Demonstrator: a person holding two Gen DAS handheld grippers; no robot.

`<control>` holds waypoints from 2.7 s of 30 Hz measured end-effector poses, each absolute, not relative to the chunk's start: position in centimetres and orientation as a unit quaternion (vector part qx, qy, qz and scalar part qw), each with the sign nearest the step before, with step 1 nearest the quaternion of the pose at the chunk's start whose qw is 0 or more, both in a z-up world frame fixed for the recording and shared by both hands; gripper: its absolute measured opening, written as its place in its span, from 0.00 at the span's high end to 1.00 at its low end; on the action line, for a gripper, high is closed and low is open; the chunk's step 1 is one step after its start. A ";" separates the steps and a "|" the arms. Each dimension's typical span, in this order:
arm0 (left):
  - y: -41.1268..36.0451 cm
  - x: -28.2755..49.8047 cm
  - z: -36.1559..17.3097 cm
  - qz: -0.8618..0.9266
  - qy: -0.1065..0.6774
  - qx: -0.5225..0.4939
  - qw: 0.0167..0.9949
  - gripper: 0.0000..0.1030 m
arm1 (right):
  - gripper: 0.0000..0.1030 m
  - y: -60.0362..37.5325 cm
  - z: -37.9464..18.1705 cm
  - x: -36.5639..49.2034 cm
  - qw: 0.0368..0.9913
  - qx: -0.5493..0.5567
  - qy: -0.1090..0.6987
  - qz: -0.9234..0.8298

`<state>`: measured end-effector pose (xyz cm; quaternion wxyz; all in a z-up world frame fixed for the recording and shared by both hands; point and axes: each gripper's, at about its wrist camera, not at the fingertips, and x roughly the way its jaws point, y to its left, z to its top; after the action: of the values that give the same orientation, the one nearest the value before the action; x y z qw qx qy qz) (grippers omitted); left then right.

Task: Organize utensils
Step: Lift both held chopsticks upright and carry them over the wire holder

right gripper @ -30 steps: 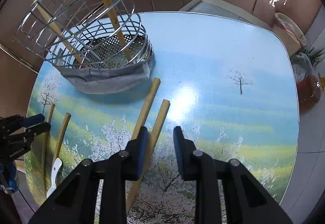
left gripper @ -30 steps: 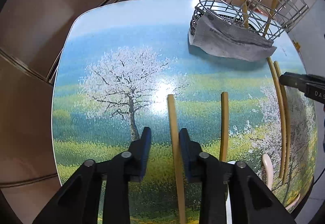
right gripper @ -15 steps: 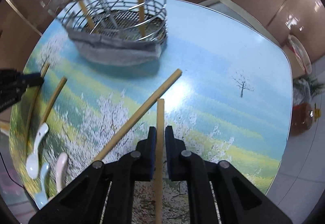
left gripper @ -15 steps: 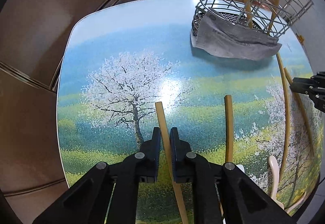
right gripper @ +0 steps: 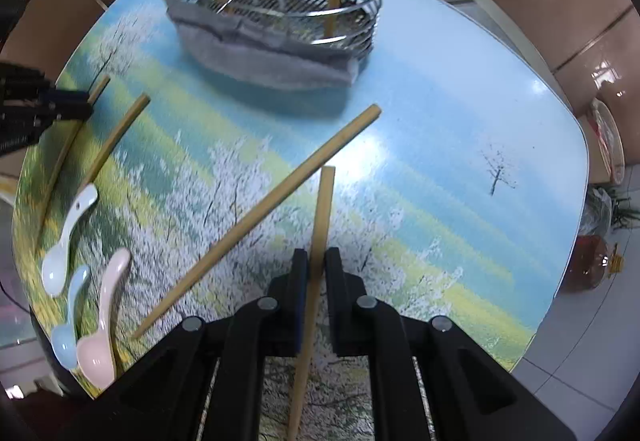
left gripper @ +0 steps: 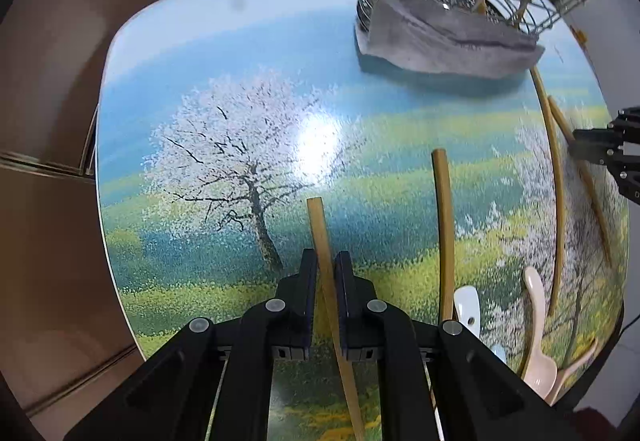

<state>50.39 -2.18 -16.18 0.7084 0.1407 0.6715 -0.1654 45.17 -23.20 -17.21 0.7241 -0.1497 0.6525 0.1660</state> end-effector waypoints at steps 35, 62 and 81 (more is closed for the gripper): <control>1.1 42.9 -10.5 -0.096 0.570 0.068 0.813 0.94 | 0.94 -20.7 -11.9 38.2 0.796 -0.117 0.557 0.206; -1.6 42.0 15.5 -0.143 0.238 -0.091 0.956 0.94 | 0.94 -21.8 13.8 38.4 0.952 0.033 0.180 0.244; -6.3 48.6 5.6 -0.047 0.033 -0.149 0.987 0.94 | 0.94 -22.7 3.4 47.3 0.982 0.076 0.041 0.170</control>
<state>48.55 -6.30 5.64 0.9872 -0.1491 0.0330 -0.0469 47.32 -22.73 3.45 0.9816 0.0763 0.0414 0.1702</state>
